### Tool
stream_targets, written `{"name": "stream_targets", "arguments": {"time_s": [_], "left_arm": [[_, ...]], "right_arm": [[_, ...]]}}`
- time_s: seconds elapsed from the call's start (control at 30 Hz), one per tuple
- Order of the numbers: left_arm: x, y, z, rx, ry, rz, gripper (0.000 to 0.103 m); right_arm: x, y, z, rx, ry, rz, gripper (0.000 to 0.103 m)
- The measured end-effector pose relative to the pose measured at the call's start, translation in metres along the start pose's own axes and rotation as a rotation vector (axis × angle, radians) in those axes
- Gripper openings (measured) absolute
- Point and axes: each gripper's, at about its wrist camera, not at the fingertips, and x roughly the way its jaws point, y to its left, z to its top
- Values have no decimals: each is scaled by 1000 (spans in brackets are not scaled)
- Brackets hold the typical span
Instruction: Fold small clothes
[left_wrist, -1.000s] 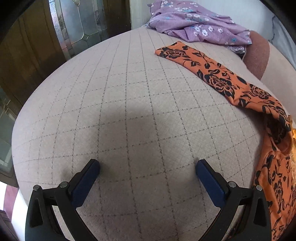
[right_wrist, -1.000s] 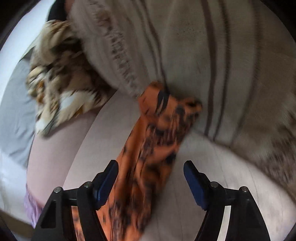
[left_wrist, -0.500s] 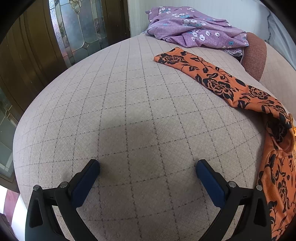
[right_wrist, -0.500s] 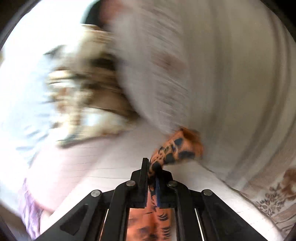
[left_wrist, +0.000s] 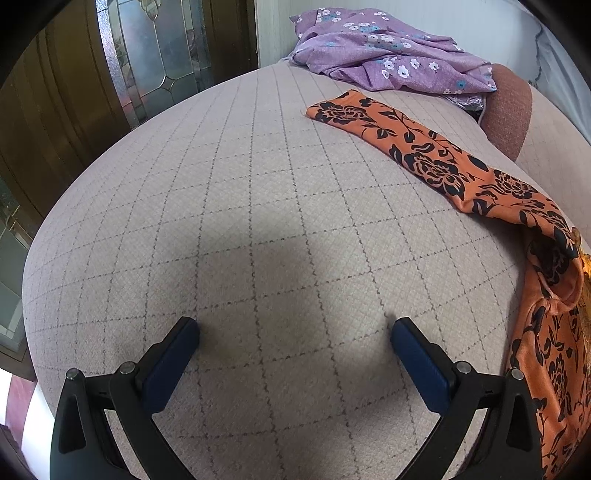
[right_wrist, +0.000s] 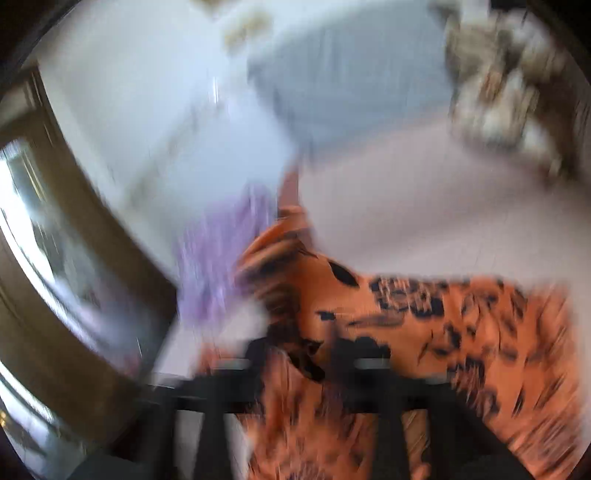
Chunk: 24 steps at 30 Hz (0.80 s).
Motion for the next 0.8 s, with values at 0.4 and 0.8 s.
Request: {"name": "stream_targets", "arguments": {"time_s": [0.4,0.8], "left_arm": [[1,-1,1,-36,7,7,103],[-24,10,71,-145,-76,-595,103]], "right_arm": [[14,-42,-51,16,106,-76,89],[38,-115,-100,-26,87,-110,94]]}}
